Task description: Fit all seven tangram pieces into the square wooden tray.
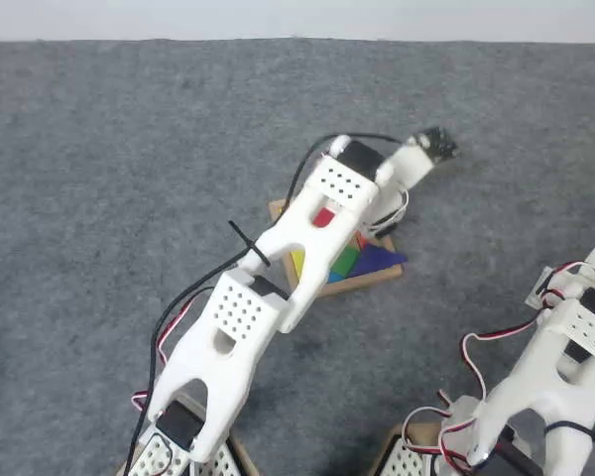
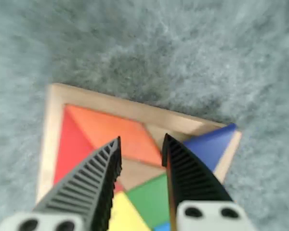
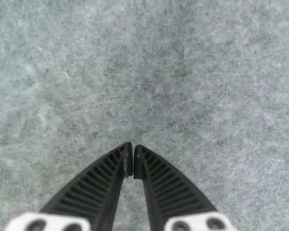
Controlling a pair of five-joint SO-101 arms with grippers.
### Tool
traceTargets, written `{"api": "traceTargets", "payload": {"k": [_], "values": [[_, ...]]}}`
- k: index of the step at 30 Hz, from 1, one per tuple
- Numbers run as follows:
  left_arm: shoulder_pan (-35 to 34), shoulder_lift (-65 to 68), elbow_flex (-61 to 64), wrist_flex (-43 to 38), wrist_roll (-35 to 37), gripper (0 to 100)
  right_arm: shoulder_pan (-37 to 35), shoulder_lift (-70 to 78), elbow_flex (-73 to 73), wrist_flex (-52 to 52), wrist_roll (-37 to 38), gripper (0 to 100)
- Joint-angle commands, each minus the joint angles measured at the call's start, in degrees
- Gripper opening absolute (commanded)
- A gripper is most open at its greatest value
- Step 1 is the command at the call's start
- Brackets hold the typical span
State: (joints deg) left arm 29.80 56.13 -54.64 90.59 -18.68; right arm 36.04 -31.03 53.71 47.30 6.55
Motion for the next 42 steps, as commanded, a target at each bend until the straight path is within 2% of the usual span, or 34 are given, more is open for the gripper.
{"api": "traceTargets", "payload": {"k": [1, 8, 14, 18, 22, 29, 34, 38, 42], "values": [[0.18, -7.82, -3.82, 5.19, 1.14, 14, -0.92, -2.68, -0.62, -1.27, -0.35, 1.7], [1.93, -7.56, -2.95, 6.86, 1.32, 14, -0.31, -2.68, -1.05, -1.36, -0.35, 1.7], [5.54, -8.09, 0.4, 8.35, 1.49, 14, 5.93, -2.51, -5.54, -0.4, -0.18, 1.7], [5.71, -8.09, 2.15, 7.3, 2.81, 14, 7.08, -1.89, -12.92, 6.73, 3.6, 1.7], [5.8, -8.09, 2.59, 6.59, 3.34, 14, 13.05, -1.27, -17.14, 6.37, 4.48, 1.7], [5.98, -10.99, 3.12, 6.59, 5.19, 14, 15.25, 15.16, -23.91, 4.7, 7.56, 1.7], [5.36, -20.4, 8.84, 6.51, 7.82, 14, 20.79, 30.11, -34.29, 2.77, 7.47, 1.7], [5.36, -35.52, 15.52, 6.42, 9.76, 14, 25.63, 41.01, -43.96, 3.12, 7.47, 1.7], [4.92, -53.36, 30.64, 2.11, 12.31, 14, 26.77, 47.87, -47.56, 3.03, 8.09, 1.7]]}}
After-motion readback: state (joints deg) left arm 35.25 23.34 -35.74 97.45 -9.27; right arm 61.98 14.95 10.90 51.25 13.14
